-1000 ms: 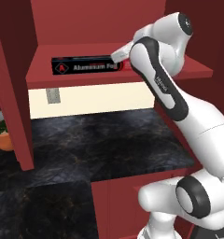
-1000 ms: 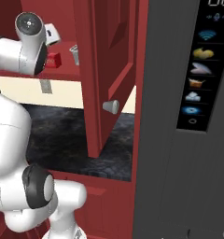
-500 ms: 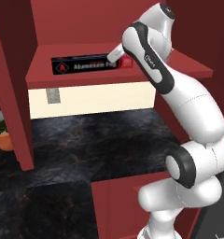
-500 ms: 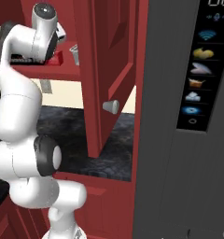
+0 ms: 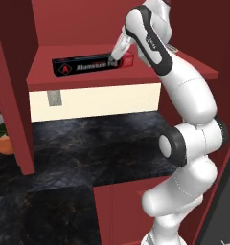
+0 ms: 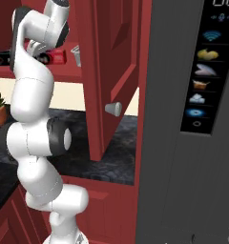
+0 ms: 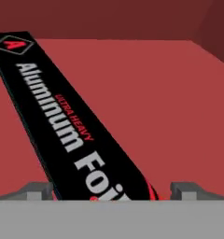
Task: Retrieve the tupperware and aluminum foil from the cabinet and place them on the dining counter near the plate with broccoli and potato to prepare for storing leftovers.
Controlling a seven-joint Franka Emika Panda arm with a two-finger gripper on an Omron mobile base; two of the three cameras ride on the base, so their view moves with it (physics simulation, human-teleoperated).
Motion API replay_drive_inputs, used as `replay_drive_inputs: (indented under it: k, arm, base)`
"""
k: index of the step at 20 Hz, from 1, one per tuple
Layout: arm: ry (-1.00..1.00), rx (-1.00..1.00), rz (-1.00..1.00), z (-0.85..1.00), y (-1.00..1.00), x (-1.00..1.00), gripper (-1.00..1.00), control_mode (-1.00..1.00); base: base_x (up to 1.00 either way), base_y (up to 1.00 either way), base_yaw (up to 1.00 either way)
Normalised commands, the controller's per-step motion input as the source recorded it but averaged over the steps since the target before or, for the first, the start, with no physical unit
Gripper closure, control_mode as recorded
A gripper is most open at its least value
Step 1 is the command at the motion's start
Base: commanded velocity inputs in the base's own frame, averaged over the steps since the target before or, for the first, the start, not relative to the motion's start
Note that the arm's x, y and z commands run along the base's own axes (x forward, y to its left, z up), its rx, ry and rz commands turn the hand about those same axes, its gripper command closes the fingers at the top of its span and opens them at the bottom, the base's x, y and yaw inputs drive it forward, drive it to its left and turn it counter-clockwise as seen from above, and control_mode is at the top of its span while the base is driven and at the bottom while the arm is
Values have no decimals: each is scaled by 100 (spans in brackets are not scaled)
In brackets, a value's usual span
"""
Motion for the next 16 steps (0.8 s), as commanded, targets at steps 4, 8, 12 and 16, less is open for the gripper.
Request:
replay_drive_inputs:
  k: [4,8,12,16]
  arm:
    - [1,-8,29,-54,13,7,-100,-100]
    - [3,-7,26,-75,7,1,100,-100]
    - [-6,-1,6,-25,9,-36,100,-100]
    - [-17,-2,-3,0,19,-100,100,-100]
  base:
    - [0,0,0]
    - [0,0,0]
    - [0,0,0]
    - [0,0,0]
